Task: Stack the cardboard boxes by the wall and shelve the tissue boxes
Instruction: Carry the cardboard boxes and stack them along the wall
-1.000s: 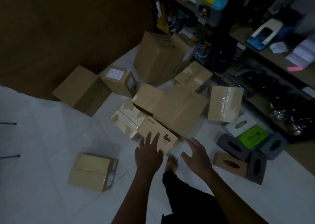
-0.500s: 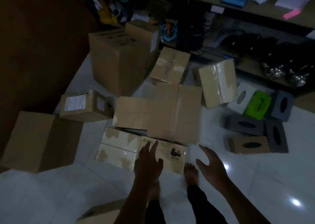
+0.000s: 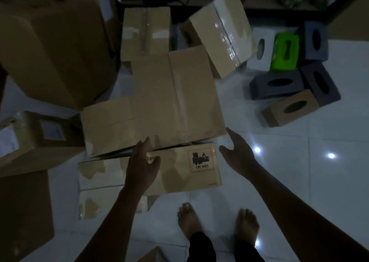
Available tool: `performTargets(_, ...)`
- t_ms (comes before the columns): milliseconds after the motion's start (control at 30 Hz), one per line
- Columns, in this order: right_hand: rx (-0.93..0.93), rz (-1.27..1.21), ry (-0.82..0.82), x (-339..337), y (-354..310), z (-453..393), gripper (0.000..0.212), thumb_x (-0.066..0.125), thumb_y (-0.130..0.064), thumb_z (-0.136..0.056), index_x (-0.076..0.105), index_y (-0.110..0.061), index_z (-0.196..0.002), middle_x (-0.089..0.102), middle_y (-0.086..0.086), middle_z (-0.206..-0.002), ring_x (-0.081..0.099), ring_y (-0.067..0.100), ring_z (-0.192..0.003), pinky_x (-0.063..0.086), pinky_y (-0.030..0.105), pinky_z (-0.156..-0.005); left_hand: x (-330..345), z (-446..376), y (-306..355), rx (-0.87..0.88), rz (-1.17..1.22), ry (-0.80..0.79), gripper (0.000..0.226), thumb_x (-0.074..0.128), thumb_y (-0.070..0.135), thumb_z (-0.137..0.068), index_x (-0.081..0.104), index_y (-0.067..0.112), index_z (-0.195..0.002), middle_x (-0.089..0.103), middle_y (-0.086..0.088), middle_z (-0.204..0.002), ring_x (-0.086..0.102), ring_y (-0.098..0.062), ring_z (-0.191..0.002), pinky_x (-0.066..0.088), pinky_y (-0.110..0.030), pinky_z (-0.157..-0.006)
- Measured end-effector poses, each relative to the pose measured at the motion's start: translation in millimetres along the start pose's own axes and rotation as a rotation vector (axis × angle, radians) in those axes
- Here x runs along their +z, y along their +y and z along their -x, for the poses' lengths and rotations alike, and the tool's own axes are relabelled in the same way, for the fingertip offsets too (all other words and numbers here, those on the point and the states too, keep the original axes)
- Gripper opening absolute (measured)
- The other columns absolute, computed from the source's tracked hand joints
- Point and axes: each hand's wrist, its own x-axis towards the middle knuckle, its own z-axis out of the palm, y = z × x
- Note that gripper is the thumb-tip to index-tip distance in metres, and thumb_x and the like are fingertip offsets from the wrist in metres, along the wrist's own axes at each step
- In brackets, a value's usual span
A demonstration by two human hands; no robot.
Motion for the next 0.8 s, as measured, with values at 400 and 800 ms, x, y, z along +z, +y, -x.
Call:
performTargets(400,0.163,-0.199,-0.051,29,39,-81,0.047,0.052,-0.033,-0.102,0.043,-0.018,-0.146,0.053,0.01,-0.143,0.052,0.021,-0.106,0.047,0.027,-0.07,47,-53,-12,-0.223,0.388,0.073,0.113,0.086,0.036,-0.079,0.01,0.017,-0.161,0.046,-0.005,-0.153,0.047,-0.029,-0.139,0.044,-0.045,-0.109)
performTargets(800,-0.039,-0.604,0.107,-41,-28,-60,0.062,0.042,-0.072,-0.084,0.058,-0.019,-0.109,0.066,0.007,-0.114,0.063,0.024,-0.11,0.053,0.044,-0.094,-34,-44,53,-0.144,0.777,0.175,0.06,0.077,0.036,-0.088,0.052,0.038,-0.143,0.056,0.013,-0.136,0.055,-0.009,-0.116,0.044,-0.023,-0.086)
